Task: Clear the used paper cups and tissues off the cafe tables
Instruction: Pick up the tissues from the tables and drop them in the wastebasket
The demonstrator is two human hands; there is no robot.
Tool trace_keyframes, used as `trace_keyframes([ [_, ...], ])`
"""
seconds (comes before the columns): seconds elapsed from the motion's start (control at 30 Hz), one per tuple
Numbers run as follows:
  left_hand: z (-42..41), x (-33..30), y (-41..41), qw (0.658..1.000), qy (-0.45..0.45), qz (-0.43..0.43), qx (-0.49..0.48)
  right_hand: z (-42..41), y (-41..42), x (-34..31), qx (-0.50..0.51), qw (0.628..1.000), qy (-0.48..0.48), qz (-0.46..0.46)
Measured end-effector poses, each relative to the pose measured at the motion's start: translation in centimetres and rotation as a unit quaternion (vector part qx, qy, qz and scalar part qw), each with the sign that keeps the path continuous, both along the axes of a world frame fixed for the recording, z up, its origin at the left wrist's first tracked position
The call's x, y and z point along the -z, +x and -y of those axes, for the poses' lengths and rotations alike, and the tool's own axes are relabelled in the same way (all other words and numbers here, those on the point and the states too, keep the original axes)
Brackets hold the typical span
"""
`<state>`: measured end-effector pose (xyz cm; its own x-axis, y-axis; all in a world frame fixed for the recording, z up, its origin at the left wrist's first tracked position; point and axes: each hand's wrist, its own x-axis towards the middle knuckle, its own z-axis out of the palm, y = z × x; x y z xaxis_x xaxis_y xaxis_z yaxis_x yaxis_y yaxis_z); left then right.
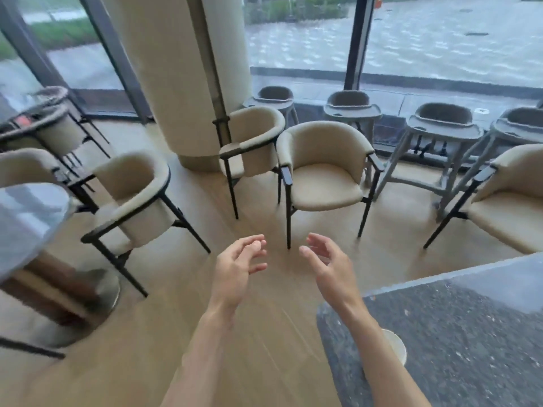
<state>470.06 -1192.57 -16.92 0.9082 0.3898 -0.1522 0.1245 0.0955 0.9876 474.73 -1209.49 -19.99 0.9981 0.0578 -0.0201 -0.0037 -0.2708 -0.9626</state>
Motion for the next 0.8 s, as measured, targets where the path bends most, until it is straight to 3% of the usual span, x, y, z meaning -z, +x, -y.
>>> trace_keyframes([
  [0.3,-12.4,-5.2,-11.5,0.975,-0.015,0.088,-0.203,-15.0,-4.7,-5.6,-0.202,0.978,0.046,0.021],
  [0.8,-33.7,-10.0,-38.7,0.891,0.002,0.201,-0.407,-41.3,-26.1,-10.5,-0.410,0.903,0.129,-0.010],
])
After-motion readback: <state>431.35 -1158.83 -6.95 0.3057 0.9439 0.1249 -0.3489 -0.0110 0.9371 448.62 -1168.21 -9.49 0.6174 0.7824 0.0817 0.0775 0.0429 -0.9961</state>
